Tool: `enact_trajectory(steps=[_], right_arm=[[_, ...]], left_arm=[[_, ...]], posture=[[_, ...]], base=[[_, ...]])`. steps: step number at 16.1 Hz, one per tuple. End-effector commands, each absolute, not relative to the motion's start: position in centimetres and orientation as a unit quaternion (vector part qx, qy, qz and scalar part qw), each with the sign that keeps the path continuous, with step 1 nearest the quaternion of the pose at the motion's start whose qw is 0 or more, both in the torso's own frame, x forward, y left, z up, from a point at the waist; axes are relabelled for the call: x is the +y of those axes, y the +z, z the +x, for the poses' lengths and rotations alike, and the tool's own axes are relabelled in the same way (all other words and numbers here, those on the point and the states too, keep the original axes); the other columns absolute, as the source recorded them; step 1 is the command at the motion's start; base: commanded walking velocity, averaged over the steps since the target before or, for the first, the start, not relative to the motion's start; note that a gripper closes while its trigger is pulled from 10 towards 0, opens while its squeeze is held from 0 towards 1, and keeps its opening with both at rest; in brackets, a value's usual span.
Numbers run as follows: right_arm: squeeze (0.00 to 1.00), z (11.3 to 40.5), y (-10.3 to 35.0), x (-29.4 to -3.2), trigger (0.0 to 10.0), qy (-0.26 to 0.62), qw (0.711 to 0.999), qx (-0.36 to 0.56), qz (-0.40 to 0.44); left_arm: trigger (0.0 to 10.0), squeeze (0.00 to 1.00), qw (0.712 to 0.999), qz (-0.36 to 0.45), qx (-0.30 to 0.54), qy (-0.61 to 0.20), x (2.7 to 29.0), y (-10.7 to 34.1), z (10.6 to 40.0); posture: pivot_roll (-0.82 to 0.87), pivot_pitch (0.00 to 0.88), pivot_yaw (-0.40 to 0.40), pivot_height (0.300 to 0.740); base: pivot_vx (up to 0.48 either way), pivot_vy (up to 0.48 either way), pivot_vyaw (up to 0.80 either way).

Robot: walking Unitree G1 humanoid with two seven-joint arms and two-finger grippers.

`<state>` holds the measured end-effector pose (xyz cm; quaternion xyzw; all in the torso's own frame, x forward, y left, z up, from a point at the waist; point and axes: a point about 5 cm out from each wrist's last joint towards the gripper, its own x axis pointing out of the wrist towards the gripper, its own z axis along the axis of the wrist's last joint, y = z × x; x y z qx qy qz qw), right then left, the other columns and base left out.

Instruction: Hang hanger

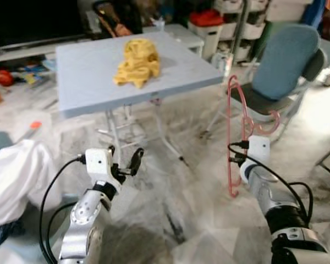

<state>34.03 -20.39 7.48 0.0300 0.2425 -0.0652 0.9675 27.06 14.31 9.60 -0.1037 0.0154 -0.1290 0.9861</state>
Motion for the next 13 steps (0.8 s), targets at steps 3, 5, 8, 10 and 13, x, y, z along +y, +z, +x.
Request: enact_trajectory(steps=[3, 5, 8, 10, 13], right_arm=[[0.00, 34.60, 8.46, -20.02, 10.0, -0.061, 0.971, 0.228, 0.029], [0.00, 34.52, 8.37, -20.15, 10.0, -0.066, 0.970, 0.231, 0.026], [0.00, 34.39, 8.18, -20.21, 10.0, -0.073, 0.969, 0.236, 0.027], [0.00, 34.32, 8.06, -20.26, 10.0, -0.078, 0.967, 0.241, 0.025], [0.00, 34.22, 7.77, -20.30, 10.0, -0.082, 0.965, 0.249, 0.022]], left_arm=[[10.0, 0.00, 0.988, -0.099, 0.015, -0.121, 14.94, 9.85, 27.28], [10.0, 0.00, 0.988, -0.099, 0.016, -0.120, 15.01, 9.84, 27.30], [10.0, 0.00, 0.987, -0.100, 0.019, -0.124, 14.91, 9.70, 27.26], [10.0, 0.00, 0.986, -0.102, 0.021, -0.132, 14.36, 10.05, 27.45], [10.0, 0.00, 0.986, -0.096, 0.029, -0.136, 14.27, 9.99, 27.68]], posture=[[-0.06, 0.000, -0.014, 0.740], [-0.06, 0.000, -0.014, 0.740], [-0.06, 0.000, -0.014, 0.740], [-0.06, 0.000, -0.013, 0.740], [-0.06, 0.000, -0.008, 0.740]], base=[[0.420, 0.000, -0.80], [0.420, 0.000, -0.80], [0.420, 0.000, -0.80], [0.416, 0.124, -0.80], [0.383, 0.289, -0.79]])
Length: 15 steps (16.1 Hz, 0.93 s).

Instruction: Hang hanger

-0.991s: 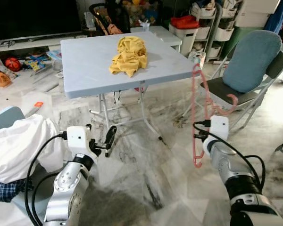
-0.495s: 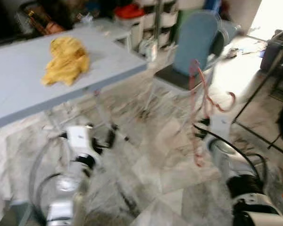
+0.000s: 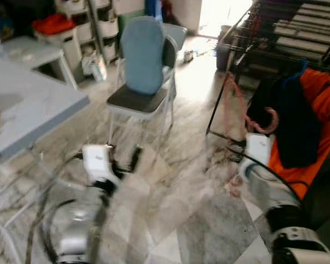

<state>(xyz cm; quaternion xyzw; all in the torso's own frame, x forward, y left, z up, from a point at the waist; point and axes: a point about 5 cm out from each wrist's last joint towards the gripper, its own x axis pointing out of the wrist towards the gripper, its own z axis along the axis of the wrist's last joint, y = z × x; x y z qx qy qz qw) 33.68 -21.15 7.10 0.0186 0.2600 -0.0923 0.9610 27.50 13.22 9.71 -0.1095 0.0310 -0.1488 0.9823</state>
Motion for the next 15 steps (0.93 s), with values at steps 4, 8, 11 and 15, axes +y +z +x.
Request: enact_trajectory(steps=[4, 8, 11, 15], right_arm=[[0.00, 34.23, 7.57, -19.98, 10.0, -0.081, 0.963, 0.254, 0.028], [0.00, 34.20, 7.35, -19.59, 10.0, -0.078, 0.962, 0.258, 0.034], [0.00, 34.17, 7.27, -19.48, 10.0, -0.078, 0.962, 0.260, 0.035], [0.00, 34.07, 7.05, -19.36, 10.0, -0.074, 0.960, 0.266, 0.035]], left_arm=[[10.0, 0.00, 0.986, -0.087, 0.037, -0.134, 14.62, 9.95, 27.95], [10.0, 0.00, 0.987, -0.087, 0.043, -0.130, 14.55, 9.80, 27.90], [10.0, 0.00, 0.986, -0.086, 0.045, -0.135, 14.42, 9.73, 27.87], [10.0, 0.00, 0.986, -0.080, 0.057, -0.136, 14.43, 9.39, 27.90]], posture=[[-0.05, 0.000, -0.006, 0.740], [-0.05, 0.000, -0.005, 0.740], [-0.05, 0.000, -0.003, 0.740], [-0.05, 0.000, -0.001, 0.740]], base=[[0.335, 0.343, -0.79], [0.328, 0.351, -0.69], [0.326, 0.352, -0.54], [0.327, 0.352, -0.48]])
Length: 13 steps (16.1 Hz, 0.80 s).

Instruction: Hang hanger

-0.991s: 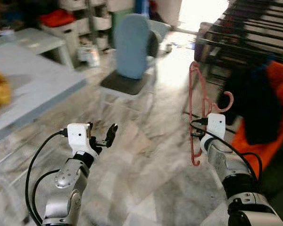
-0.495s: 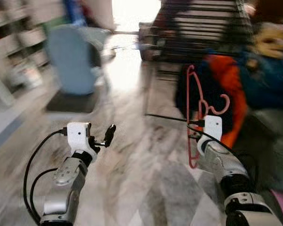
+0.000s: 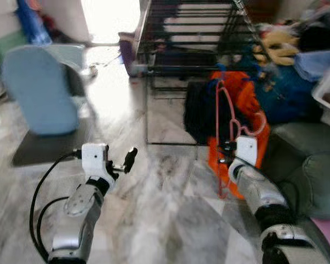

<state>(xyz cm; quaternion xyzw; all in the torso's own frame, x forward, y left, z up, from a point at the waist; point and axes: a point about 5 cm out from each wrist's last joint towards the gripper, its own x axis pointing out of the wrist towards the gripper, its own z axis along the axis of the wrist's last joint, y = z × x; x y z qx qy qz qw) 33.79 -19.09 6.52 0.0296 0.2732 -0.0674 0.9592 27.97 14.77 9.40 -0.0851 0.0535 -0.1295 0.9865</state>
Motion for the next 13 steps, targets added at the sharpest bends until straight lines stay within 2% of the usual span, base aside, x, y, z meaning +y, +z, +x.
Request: enact_trajectory(steps=[1, 8, 11, 13], right_arm=[[0.00, 34.1, 7.0, -19.3, 10.0, -0.073, 0.960, 0.268, 0.035], [0.00, 33.2, 5.8, -18.0, 10.0, -0.019, 0.951, 0.308, 0.020], [0.00, 32.7, 5.2, -17.4, 10.0, -0.001, 0.945, 0.326, 0.012], [0.00, 32.4, 4.9, -17.0, 10.0, 0.022, 0.939, 0.344, 0.005]], left_arm=[[10.0, 0.00, 0.986, -0.079, 0.059, -0.135, 14.4, 9.3, 27.9], [10.0, 0.00, 0.986, -0.076, 0.069, -0.134, 14.3, 9.1, 27.8], [10.0, 0.00, 0.989, -0.053, 0.064, -0.121, 14.3, 9.1, 28.0], [10.0, 0.00, 0.986, -0.072, 0.060, -0.140, 14.1, 9.3, 27.9]], posture=[[-0.05, 0.000, -0.001, 0.740], [-0.05, 0.000, -0.002, 0.740], [-0.05, 0.000, -0.002, 0.740], [-0.05, 0.000, -0.003, 0.740]], base=[[0.326, 0.352, -0.47], [0.317, 0.349, 0.00], [0.000, 0.000, 0.00], [0.000, 0.000, 0.00]])
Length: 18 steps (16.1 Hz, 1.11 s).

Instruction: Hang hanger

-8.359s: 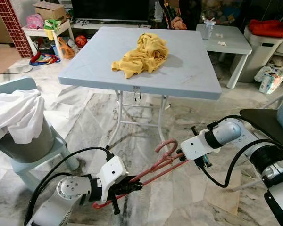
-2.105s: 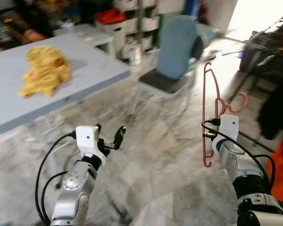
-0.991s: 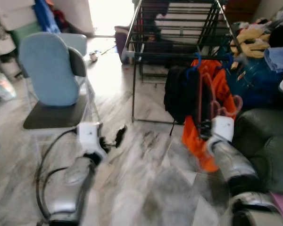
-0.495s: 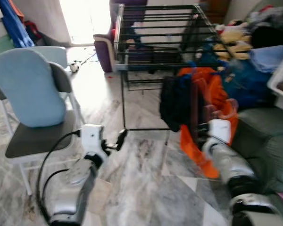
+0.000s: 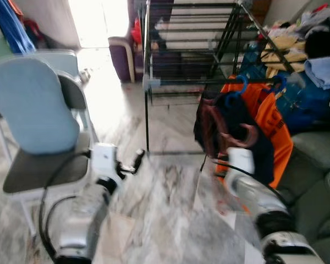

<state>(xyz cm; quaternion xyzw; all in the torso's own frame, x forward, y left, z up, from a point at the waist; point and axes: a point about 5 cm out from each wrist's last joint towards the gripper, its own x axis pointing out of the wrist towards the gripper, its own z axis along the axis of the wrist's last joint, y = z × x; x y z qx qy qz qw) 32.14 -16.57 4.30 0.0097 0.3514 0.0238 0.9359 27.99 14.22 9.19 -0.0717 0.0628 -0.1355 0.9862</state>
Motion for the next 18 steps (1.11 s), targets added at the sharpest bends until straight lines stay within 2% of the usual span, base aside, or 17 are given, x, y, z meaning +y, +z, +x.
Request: enact_trajectory(steps=[1, 4, 12, 18], right_arm=[[0.00, 32.4, 4.9, -17.0, 10.0, 0.023, 0.938, 0.345, 0.005], [0.00, 32.4, 5.0, -16.6, 10.0, 0.039, 0.937, 0.347, 0.000], [0.00, 32.5, 5.2, -15.8, 10.0, 0.079, 0.934, 0.347, -0.028], [0.00, 33.0, 5.9, -16.4, 10.0, 0.054, 0.944, 0.323, -0.043]], left_arm=[[10.0, 0.00, 0.986, -0.074, 0.057, -0.142, 14.1, 9.4, 27.9], [10.0, 0.00, 0.984, -0.082, 0.049, -0.150, 13.8, 9.6, 27.9], [10.0, 0.00, 0.983, -0.087, 0.051, -0.154, 13.6, 9.5, 27.9], [10.0, 0.00, 0.982, -0.088, 0.054, -0.156, 13.6, 9.5, 27.9]], posture=[[-0.05, 0.000, -0.003, 0.740], [-0.05, 0.000, -0.002, 0.740], [-0.05, 0.000, -0.003, 0.740], [-0.05, 0.000, -0.003, 0.740]], base=[[0.000, 0.000, 0.00], [0.234, 0.000, 0.00], [0.404, 0.258, 0.00], [0.395, 0.271, 0.00]])
